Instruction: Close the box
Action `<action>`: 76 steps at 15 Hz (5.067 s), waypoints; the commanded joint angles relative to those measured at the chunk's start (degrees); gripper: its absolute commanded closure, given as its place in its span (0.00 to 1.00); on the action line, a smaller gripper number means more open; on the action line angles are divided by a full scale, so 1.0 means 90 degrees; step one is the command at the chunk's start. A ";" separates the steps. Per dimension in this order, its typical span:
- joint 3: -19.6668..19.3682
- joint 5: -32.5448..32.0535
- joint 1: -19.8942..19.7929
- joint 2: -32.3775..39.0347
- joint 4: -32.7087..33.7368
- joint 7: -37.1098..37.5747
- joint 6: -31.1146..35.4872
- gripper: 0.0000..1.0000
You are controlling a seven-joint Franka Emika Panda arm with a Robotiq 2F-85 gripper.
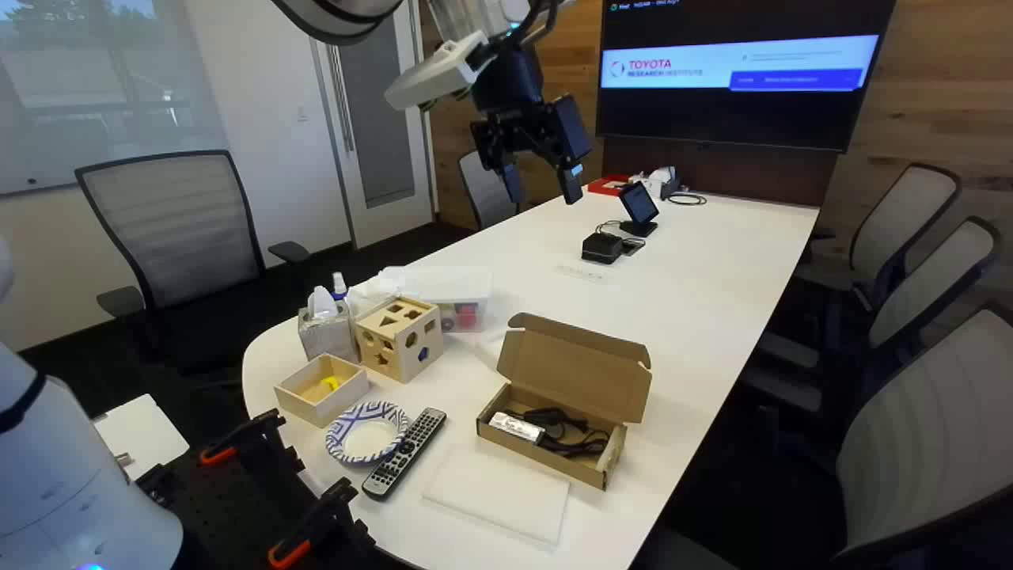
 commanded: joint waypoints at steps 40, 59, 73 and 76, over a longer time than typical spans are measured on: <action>0.1771 0.2811 -0.0880 0.8982 0.8034 -0.3798 -0.1780 0.00; 0.1527 0.2691 -0.0745 0.8825 0.7684 -0.2794 -0.2979 0.00; 0.0975 0.2338 -0.0302 0.8717 0.6943 -0.1360 -0.2947 0.00; 0.0772 0.2120 -0.0068 0.8808 0.6864 -0.0843 -0.2609 0.00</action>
